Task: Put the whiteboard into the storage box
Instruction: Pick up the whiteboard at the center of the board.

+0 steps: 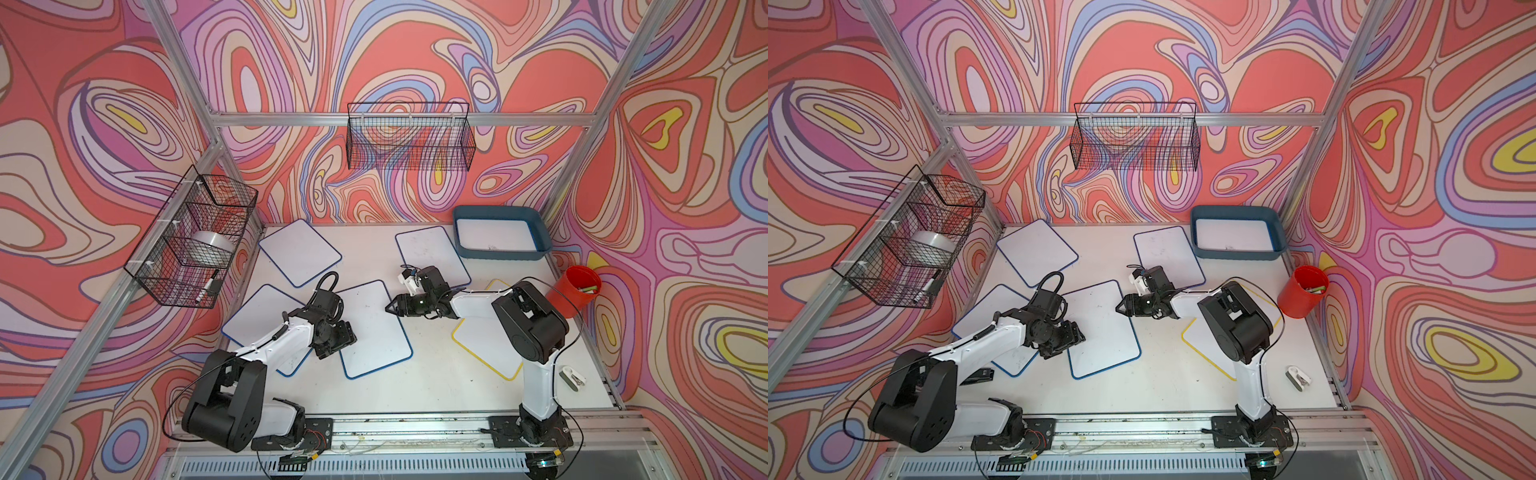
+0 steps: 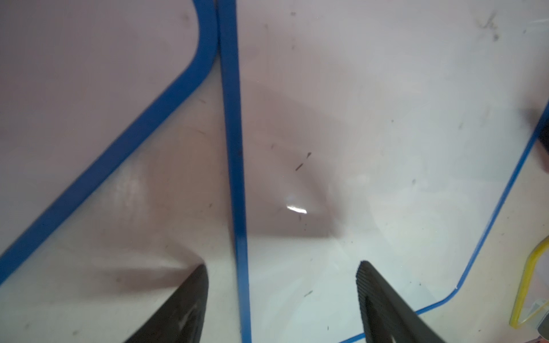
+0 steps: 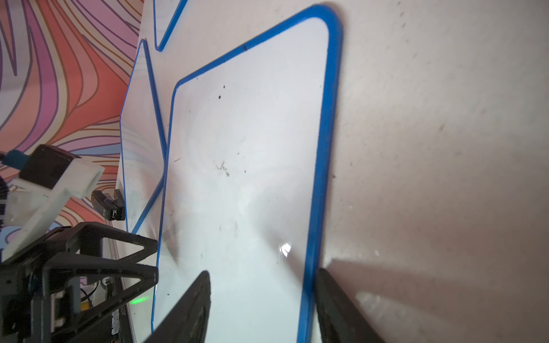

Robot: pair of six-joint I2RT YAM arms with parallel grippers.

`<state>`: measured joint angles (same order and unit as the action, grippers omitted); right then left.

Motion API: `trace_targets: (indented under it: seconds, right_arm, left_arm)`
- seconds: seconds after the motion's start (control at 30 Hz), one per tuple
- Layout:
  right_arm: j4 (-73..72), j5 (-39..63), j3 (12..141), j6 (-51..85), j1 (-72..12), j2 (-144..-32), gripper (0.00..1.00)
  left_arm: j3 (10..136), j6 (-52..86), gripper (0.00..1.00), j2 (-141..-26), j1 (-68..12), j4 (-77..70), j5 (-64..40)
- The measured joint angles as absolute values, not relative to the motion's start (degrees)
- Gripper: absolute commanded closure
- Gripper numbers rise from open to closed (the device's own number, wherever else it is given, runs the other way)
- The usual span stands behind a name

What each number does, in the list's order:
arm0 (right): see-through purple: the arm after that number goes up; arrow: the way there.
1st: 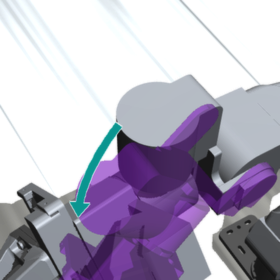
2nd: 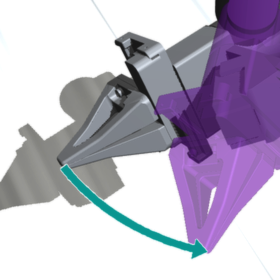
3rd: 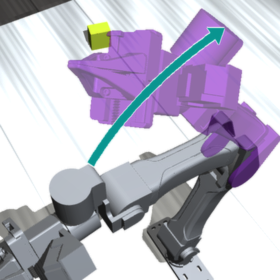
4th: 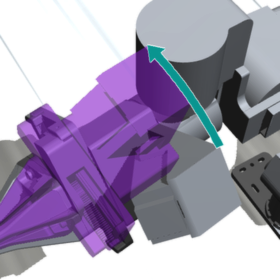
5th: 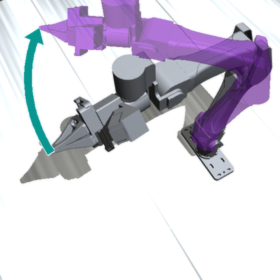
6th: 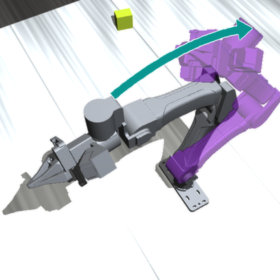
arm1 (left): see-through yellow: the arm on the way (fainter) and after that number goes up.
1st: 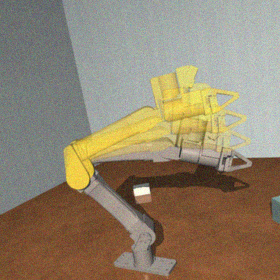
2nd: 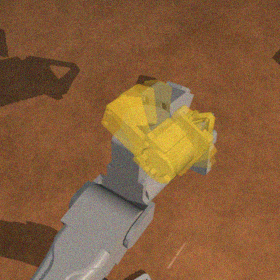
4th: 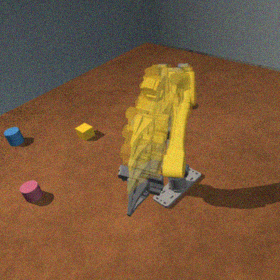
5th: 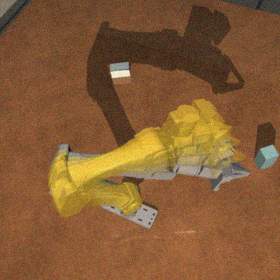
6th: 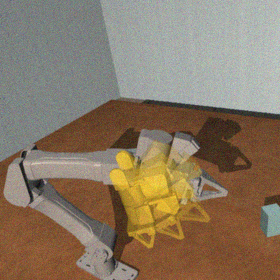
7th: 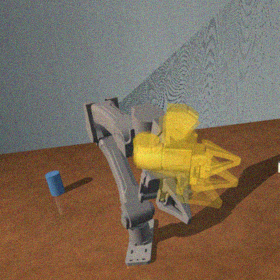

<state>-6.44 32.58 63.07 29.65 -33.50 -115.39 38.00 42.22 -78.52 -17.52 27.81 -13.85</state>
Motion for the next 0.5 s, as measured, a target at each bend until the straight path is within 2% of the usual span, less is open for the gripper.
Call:
trace_targets:
  seconds: [0.5]
  right_arm:
    - [-7.5,32.1,64.3,29.7,-31.8,-116.5,0.41]
  left_arm:
    - [38.6,44.6,0.26,-82.5,-16.4,18.5,-19.8]
